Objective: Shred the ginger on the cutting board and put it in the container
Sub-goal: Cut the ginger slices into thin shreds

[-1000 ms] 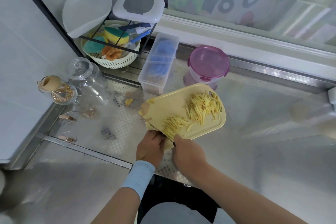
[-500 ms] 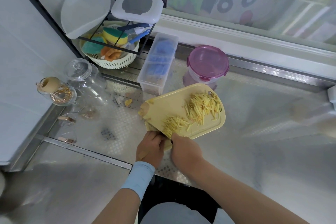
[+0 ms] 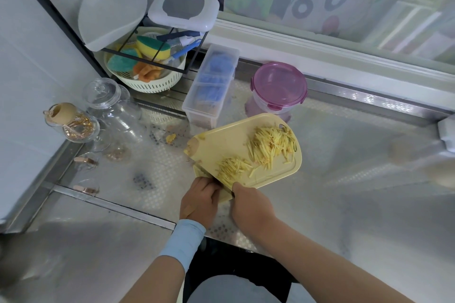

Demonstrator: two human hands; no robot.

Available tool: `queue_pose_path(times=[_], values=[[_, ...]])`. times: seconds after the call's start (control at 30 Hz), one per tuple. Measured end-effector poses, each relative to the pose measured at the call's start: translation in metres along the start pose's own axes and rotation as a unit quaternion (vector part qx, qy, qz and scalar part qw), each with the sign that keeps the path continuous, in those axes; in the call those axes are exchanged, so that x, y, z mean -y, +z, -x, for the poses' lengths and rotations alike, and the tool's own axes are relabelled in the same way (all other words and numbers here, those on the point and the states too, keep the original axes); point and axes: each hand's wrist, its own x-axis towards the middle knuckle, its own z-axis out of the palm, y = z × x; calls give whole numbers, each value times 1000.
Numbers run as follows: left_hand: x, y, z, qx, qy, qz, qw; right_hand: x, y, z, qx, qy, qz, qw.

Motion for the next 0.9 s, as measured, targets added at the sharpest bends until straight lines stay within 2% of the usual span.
queue_pose_path(times=[0.9], values=[[0,2,3,5,-16,-4,1000,-7,5,11,-14,-13,-3,1000]])
